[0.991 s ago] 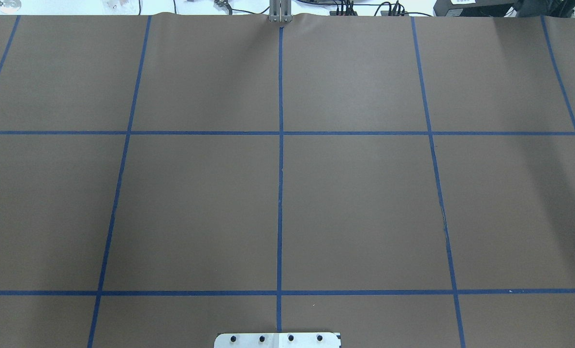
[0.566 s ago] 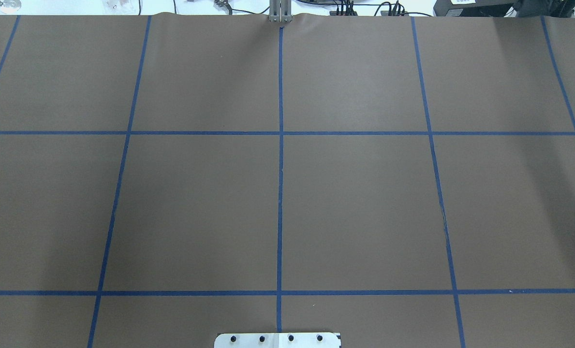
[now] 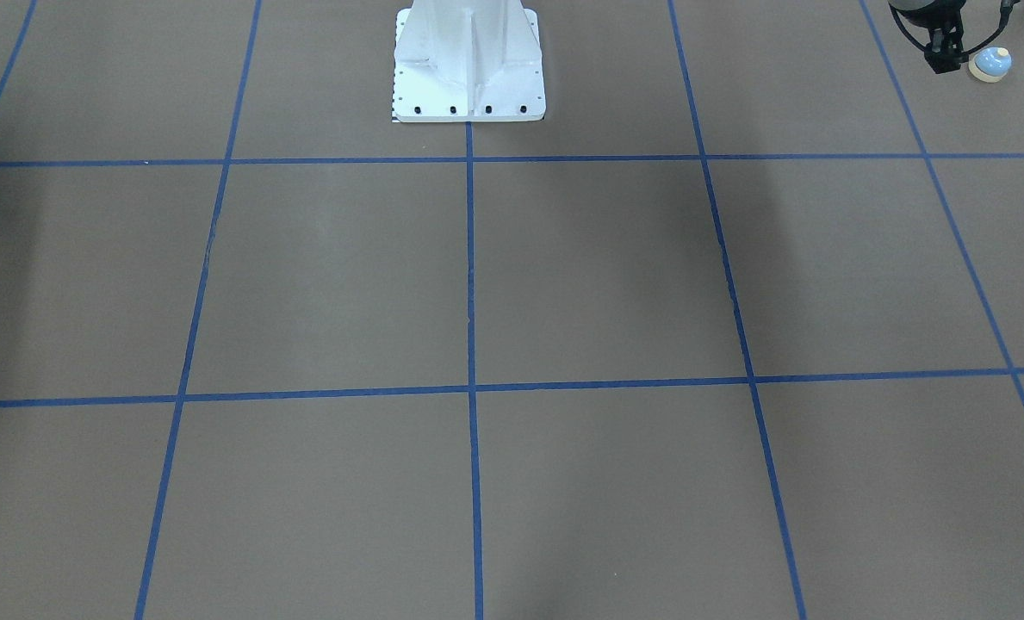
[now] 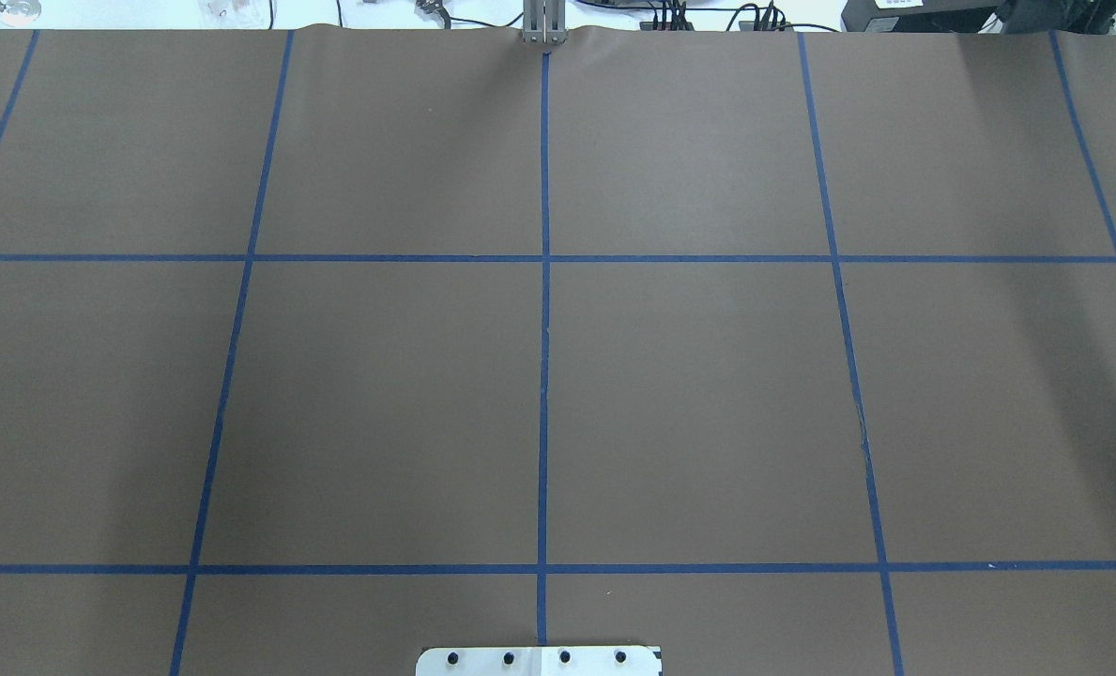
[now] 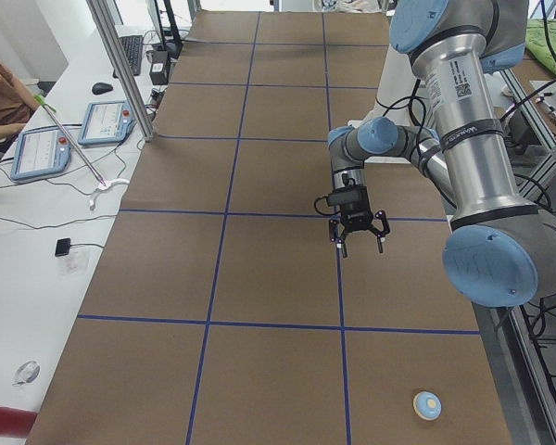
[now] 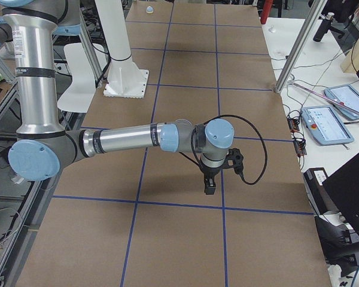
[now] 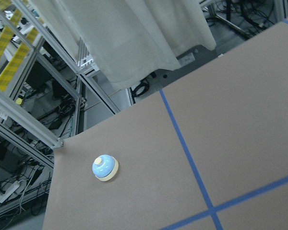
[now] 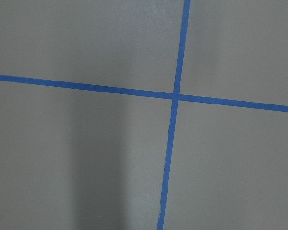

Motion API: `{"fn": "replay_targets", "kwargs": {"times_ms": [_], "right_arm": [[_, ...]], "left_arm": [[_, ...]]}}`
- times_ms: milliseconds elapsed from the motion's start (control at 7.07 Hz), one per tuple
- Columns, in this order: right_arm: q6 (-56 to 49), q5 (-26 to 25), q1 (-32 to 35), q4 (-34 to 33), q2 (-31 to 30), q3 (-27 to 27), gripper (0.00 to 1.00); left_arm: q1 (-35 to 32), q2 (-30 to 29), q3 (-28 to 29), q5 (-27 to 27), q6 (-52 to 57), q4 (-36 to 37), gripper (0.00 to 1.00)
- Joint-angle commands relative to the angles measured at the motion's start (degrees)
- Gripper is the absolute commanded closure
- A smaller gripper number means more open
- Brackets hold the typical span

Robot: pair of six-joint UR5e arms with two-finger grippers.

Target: Place and press bell with both arms

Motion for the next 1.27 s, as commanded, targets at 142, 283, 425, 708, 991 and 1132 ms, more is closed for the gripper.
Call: {"fn": "replay_targets", "kwargs": {"times_ms": [142, 283, 425, 708, 991, 1132], "right_arm": [[0.0, 0.0, -0.6, 0.1, 0.1, 1.3, 0.00], [0.0, 0.3, -0.6, 0.0, 0.1, 2.1, 0.00], [0.0, 0.4, -0.6, -0.1, -0.1, 3.4, 0.00], [0.0, 0.6, -0.7, -0.2, -0.2, 3.7, 0.00], [0.1, 1.6, -0.9, -0.4, -0.2, 4.3, 0.00], [0.1, 1.6, -0.9, -0.3, -0.2, 4.4, 0.00]], "left_arm": [[1.1, 4.6, 16.6, -0.4, -11.8, -14.5, 0.00], [1.2, 6.6, 22.4, -0.4, -14.1, -21.0, 0.00], [1.3, 7.7, 27.7, -0.4, -16.3, -25.6, 0.00], [1.6, 9.6, 37.0, -0.8, -20.5, -34.4, 0.00], [4.6, 9.6, 38.4, -5.0, -25.1, -36.8, 0.00], [8.8, 9.6, 38.8, -7.2, -27.7, -36.9, 0.00]]}}
